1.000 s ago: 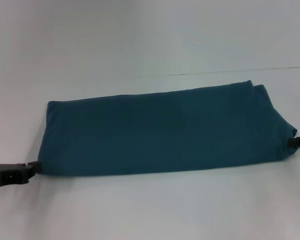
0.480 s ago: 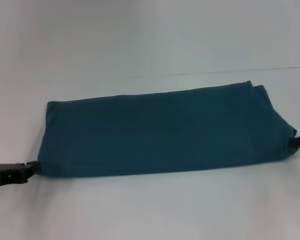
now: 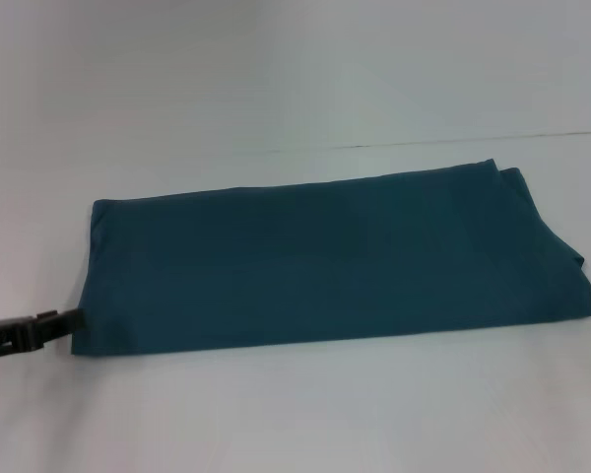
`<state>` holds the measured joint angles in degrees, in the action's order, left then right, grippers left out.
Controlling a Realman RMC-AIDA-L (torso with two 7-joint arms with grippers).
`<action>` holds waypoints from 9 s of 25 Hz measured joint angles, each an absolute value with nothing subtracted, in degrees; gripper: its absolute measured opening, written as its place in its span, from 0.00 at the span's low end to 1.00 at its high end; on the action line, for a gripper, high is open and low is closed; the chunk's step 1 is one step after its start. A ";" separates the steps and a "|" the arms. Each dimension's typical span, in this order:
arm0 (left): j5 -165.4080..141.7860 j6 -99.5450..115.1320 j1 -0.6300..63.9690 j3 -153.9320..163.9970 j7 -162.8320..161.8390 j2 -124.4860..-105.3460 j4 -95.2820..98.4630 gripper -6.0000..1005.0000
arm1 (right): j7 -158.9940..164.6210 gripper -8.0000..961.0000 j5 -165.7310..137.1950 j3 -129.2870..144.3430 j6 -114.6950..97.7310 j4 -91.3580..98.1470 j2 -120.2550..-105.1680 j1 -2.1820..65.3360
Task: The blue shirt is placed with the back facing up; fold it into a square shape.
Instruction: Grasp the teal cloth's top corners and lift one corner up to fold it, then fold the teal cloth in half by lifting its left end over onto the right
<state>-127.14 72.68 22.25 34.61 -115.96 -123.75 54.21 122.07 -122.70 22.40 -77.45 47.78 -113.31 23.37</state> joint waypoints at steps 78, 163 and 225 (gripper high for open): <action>-139.43 72.21 33.14 34.28 -138.32 -119.26 43.66 0.75 | 120.73 0.96 -118.38 27.10 -81.30 48.43 -110.99 32.26; -124.79 88.47 39.22 24.73 -126.66 -115.04 54.38 0.03 | 89.05 0.03 -108.54 60.68 -47.98 6.39 -121.62 63.47; -31.82 44.91 47.57 109.89 -98.96 -124.71 27.39 0.12 | 102.11 0.09 -117.49 50.58 -63.65 40.87 -113.26 25.52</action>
<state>-31.82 44.91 47.57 109.89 -98.96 -124.71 27.39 102.11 -117.49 50.58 -63.65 40.87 -113.26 25.51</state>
